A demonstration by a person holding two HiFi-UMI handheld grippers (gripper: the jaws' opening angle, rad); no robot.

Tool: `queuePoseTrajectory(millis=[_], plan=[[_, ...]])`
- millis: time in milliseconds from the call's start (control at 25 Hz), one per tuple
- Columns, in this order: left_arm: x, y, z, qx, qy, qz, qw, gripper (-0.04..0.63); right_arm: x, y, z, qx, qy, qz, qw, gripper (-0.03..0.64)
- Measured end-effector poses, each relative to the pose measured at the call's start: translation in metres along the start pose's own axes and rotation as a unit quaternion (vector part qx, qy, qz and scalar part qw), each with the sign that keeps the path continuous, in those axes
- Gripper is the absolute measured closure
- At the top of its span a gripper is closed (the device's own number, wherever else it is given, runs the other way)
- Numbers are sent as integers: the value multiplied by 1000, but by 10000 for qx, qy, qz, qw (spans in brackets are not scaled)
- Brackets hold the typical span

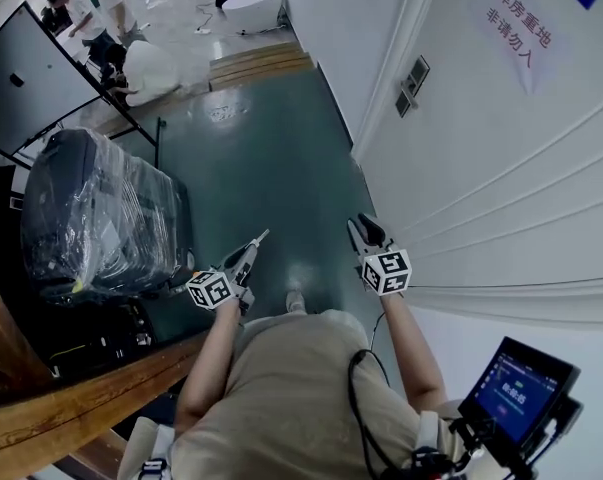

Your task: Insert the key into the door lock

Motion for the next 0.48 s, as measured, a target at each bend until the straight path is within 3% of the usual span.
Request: queuePoseTrajectory(millis=[480], plan=[[27,18,30,136,-133,-31,9998,563,-19,-3,22,-20,-284,126,9995,505]])
Point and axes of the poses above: the fingertips, and each gripper's own axes: z forward along the fingers, x to its left, y out of its top, the point moved 2 cm from there along -z, backward along the fingers, and after that the axes turned 2 degrees about y, right-handed, at the moved point
